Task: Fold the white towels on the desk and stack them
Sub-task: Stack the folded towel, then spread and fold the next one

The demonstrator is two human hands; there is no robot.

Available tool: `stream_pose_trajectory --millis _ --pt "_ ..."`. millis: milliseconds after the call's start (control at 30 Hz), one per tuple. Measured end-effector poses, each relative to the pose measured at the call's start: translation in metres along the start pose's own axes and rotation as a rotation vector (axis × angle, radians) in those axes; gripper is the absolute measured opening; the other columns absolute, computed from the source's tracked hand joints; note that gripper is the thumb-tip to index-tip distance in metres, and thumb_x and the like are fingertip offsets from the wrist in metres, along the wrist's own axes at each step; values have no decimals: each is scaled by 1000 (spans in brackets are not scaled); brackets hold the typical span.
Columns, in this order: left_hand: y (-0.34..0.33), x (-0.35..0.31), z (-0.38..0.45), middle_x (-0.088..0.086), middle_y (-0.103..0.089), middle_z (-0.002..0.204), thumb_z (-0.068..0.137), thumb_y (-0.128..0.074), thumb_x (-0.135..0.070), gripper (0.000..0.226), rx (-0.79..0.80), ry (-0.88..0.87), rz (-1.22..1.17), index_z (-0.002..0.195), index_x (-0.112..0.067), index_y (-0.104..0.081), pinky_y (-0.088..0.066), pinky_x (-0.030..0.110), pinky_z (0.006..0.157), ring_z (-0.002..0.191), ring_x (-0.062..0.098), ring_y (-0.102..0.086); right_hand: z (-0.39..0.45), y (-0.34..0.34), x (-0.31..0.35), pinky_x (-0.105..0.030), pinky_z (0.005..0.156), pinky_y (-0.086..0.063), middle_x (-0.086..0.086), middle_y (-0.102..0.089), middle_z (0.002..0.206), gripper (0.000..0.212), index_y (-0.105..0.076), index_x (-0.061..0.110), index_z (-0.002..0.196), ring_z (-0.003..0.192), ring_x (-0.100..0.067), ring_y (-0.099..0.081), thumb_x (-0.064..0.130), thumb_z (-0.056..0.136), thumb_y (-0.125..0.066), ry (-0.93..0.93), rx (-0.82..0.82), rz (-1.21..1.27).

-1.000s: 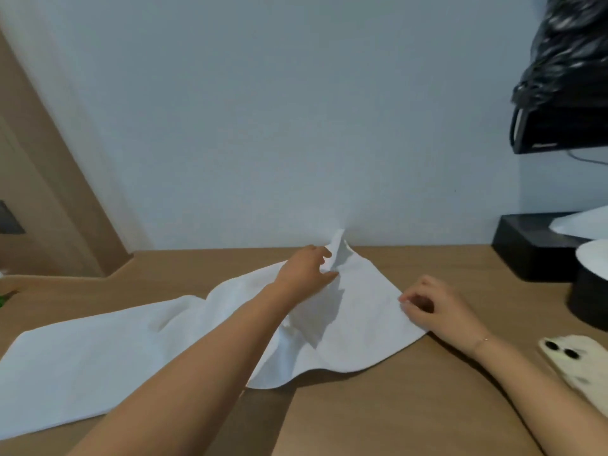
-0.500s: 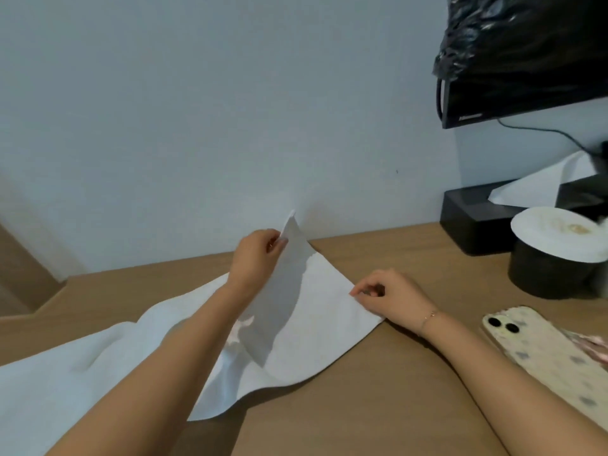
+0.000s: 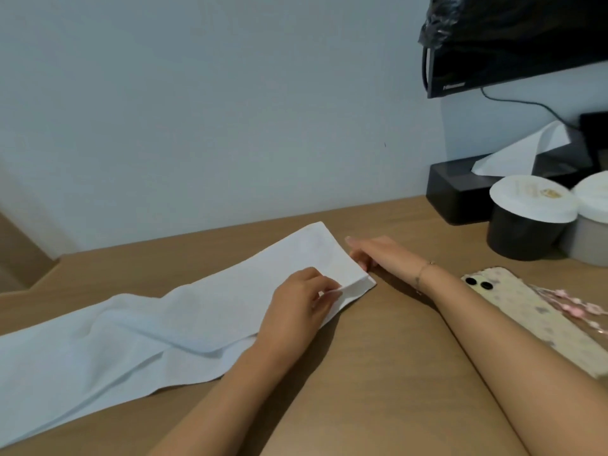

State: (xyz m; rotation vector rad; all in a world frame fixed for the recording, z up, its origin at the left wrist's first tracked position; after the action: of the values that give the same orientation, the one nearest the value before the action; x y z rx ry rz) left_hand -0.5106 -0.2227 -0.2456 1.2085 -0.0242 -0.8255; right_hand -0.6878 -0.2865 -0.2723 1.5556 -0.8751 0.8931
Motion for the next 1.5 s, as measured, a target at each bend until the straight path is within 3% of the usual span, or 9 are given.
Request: stream_pose_trajectory --millis 167,400,567,867,1000,1167,1233,1367,1500 --pt "-14 -5 -1 -15 -55 89 96 -61 -27 15 -9 2 -4 103 -24 -74 -44 20 72 83 3 -51 4 2 -1 -25 77 -49 6 -68 84 23 -73 13 86 85 -12 -62 35 89 -66 81 -8 -132" --pt "-25 -8 -4 -19 -45 91 99 -55 -29 18 23 -29 40 107 -24 -71 -36 12 70 86 0 -44 6 6 -2 -16 69 -46 8 -65 85 11 -67 18 97 80 -6 -60 27 91 -64 70 -27 -227" --pt "-30 -8 -4 -20 -47 99 93 -56 -49 26 72 11 23 109 -29 -64 -37 9 71 91 -1 -45 3 3 -1 -22 71 -48 4 -66 89 5 -61 24 95 83 -12 -61 27 96 -58 78 -47 -293" --pt "-28 -4 2 -15 -52 81 86 -72 -35 16 44 146 -156 83 -34 -56 -36 8 65 78 -3 -49 -4 1 5 -28 67 -46 1 -59 84 15 -58 17 102 77 -13 -54 26 101 -47 54 -47 -398" --pt "-30 -14 1 -13 -51 91 93 -64 -28 2 54 41 -64 93 -26 -63 -39 13 69 79 4 -48 -5 3 3 -30 69 -46 -3 -60 88 16 -58 15 103 76 -14 -52 26 101 -46 48 -85 -463" --pt "-29 -19 -2 -3 -57 97 96 -59 -15 17 41 -23 11 106 -17 -72 -47 26 75 89 12 -54 -3 0 0 -30 63 -43 3 -55 79 16 -56 16 100 70 -13 -51 26 101 -44 92 -153 -567" --pt "-29 -20 -6 -4 -58 99 97 -58 -15 20 56 -23 5 110 -19 -72 -47 25 76 89 11 -54 -3 -1 0 -34 66 -48 3 -57 81 15 -55 17 100 72 -15 -54 28 100 -45 112 -172 -641" --pt "-20 -16 -12 -12 -59 105 97 -58 -24 26 100 18 -65 120 -27 -68 -40 9 77 88 0 -53 -9 1 2 -33 64 -49 9 -54 80 12 -55 22 103 72 -12 -54 32 97 -50 135 -233 -697" --pt "22 3 -29 -18 -64 106 96 -59 -28 22 -58 105 -163 116 -29 -68 -48 19 86 96 -3 -59 -20 3 16 -43 76 -53 4 -57 100 16 -56 22 109 86 -19 -58 25 94 -52 235 -378 -752"
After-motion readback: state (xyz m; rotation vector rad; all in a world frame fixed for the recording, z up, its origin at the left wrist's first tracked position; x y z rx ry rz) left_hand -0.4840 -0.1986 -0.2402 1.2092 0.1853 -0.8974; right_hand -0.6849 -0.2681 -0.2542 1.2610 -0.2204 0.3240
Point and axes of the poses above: each hand's wrist, its own z-axis towards the middle knuckle, its own y-axis out of the back of the hand, x = y × z, the point moved 5 cm from there along z, towards the middle knuckle
